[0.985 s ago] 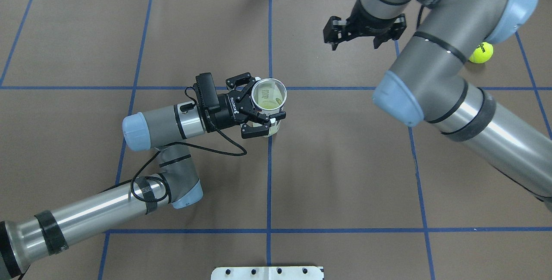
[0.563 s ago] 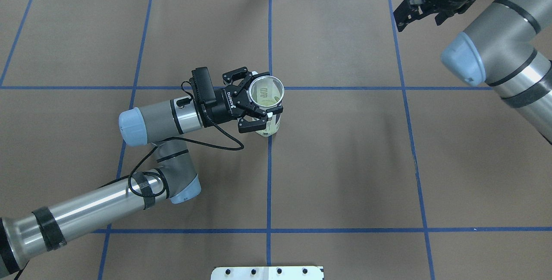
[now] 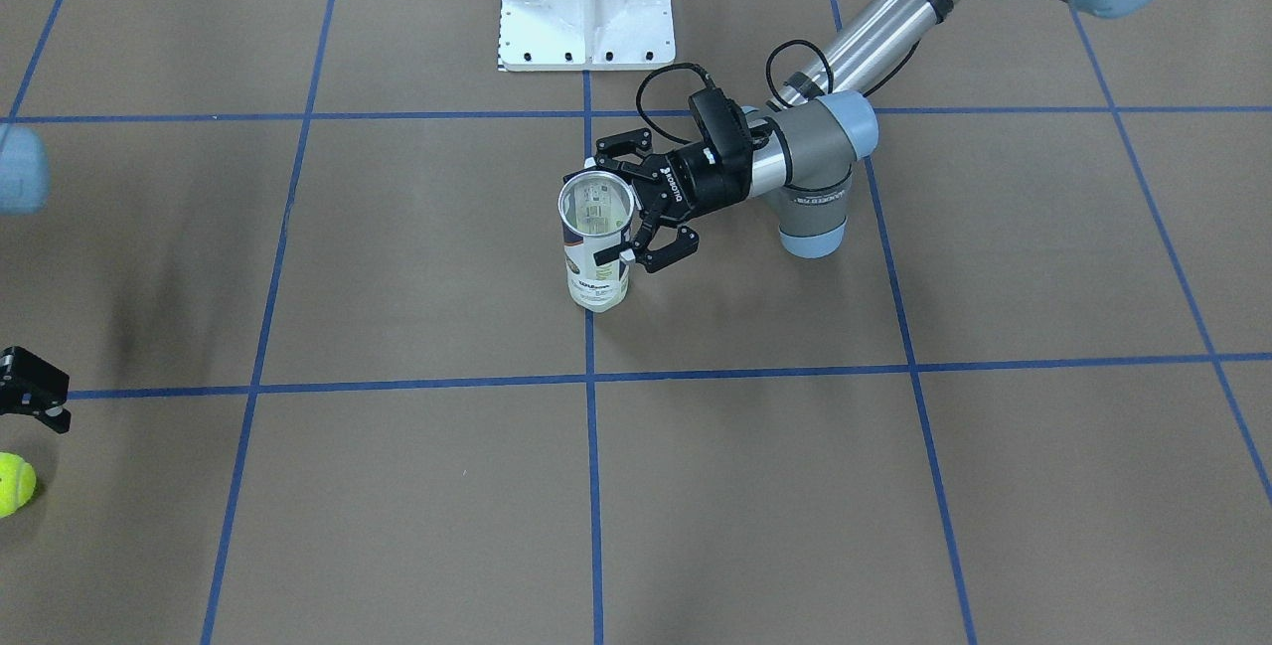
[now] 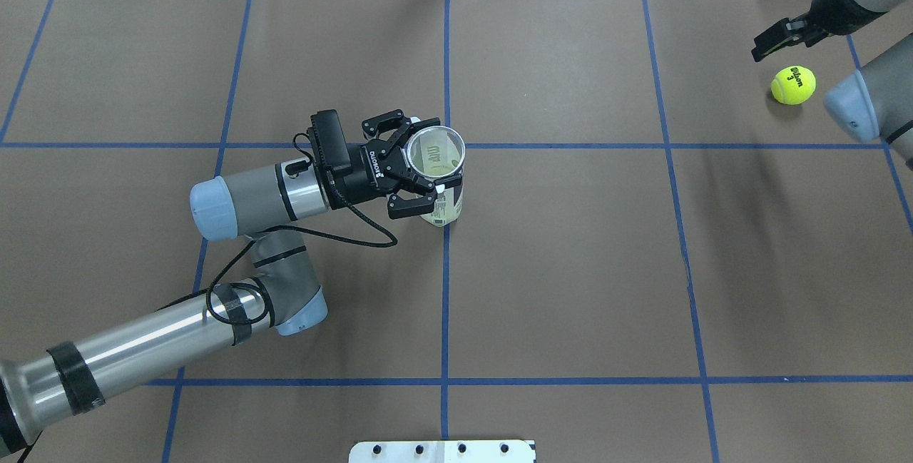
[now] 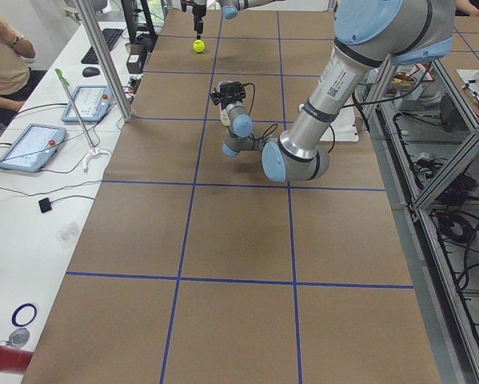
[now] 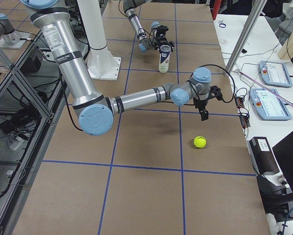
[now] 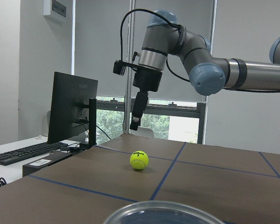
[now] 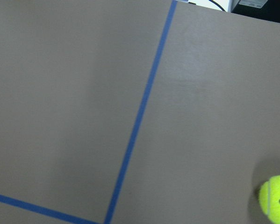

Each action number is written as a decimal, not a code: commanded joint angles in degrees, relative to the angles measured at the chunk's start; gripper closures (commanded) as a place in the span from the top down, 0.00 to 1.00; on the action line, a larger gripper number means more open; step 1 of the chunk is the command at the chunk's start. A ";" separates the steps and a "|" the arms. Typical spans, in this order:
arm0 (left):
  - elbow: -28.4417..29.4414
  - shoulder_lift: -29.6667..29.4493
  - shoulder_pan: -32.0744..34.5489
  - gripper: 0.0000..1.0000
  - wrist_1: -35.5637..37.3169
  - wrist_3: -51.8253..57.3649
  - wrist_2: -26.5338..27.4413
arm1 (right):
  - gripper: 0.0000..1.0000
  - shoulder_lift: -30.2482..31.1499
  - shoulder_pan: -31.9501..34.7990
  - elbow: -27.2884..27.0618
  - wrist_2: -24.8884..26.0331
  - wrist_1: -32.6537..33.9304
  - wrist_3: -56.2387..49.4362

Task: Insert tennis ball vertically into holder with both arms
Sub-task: 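Move the right gripper to the second yellow ball and grasp it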

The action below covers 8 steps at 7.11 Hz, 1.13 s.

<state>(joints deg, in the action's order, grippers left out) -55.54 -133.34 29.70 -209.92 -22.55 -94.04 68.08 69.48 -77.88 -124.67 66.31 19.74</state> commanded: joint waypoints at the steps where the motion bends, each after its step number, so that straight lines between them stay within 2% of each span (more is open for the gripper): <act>1: 0.00 0.01 0.01 0.98 0.04 0.14 0.08 | 0.99 -0.13 1.27 11.83 0.48 -10.99 -2.34; 3: 0.00 0.01 0.09 0.98 -0.05 0.14 0.00 | 0.99 -0.48 1.01 19.22 1.70 -17.86 -2.34; 4: 0.00 0.01 0.09 0.98 -0.05 -0.04 0.00 | 0.99 -1.01 0.83 19.87 3.01 -18.06 -2.08; 8: 0.08 0.10 0.01 0.98 -0.05 -0.04 0.00 | 0.99 -3.12 0.22 20.23 3.12 -17.71 -1.46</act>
<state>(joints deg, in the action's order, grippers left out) -55.50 -133.31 29.72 -209.90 -22.47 -94.04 65.81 69.76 -57.70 -121.56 48.41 18.17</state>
